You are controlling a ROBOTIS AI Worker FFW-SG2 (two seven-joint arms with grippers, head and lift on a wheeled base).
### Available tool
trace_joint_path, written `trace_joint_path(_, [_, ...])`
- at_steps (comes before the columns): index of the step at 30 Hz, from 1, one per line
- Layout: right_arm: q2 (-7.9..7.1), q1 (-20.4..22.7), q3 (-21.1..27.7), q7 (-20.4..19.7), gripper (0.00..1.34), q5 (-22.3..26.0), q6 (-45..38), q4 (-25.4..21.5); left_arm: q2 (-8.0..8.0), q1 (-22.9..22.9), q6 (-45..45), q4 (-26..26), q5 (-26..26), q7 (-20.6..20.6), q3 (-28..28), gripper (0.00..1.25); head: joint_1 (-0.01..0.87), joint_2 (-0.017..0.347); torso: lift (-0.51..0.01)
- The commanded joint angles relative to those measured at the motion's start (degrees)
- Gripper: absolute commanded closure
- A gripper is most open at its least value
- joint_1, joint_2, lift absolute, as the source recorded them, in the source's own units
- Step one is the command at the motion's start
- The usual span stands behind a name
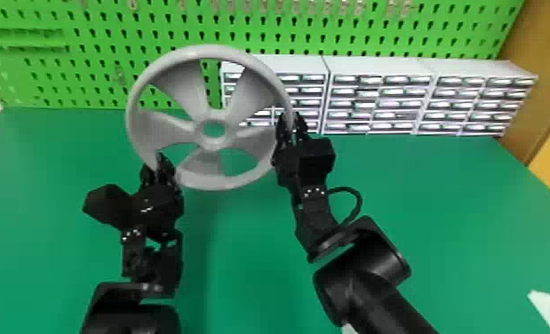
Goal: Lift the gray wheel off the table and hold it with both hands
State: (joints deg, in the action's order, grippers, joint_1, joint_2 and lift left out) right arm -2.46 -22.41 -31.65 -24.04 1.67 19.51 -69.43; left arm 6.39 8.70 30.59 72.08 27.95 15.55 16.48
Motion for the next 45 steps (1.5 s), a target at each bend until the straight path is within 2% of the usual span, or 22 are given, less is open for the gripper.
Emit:
trace_joint_path(1, [0.0,0.0,0.0,0.0,1.18,0.0,0.0,0.0,0.03,0.0,0.0,0.0,0.1,0.0,-0.1,0.98,0.711,0.015,-0.098])
trace_joint_path(45, [-0.36,0.7,0.4,0.0,1.18,1.0,-1.6,0.6,0.03,-0.4,-0.8,1.0,-0.3,1.0,-0.7,0.98,0.711,0.015,-0.098])
